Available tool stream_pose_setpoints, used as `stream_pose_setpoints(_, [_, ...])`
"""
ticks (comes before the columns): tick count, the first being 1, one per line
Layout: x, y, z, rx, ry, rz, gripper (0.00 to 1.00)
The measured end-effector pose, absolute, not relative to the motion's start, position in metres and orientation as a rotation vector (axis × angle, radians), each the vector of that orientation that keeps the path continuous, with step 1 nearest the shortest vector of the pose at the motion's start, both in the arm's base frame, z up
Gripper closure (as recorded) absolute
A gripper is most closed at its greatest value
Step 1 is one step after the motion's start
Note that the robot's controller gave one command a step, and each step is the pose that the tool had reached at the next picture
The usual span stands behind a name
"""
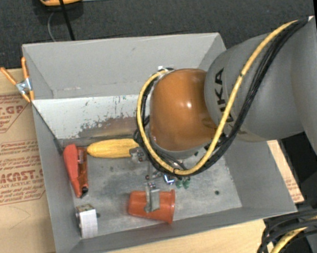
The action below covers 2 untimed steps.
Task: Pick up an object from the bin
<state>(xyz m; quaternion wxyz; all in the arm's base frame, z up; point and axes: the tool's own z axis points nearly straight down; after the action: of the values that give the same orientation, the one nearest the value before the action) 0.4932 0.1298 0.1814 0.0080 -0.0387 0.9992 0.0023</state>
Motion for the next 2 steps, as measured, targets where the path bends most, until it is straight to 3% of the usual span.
stream_pose_setpoints(1, [0.485,0.120,0.125,-0.197,3.120,0.008,0.00])
stream_pose_setpoints(2, [0.500,0.091,0.083,-0.049,3.127,0.009,1.00])
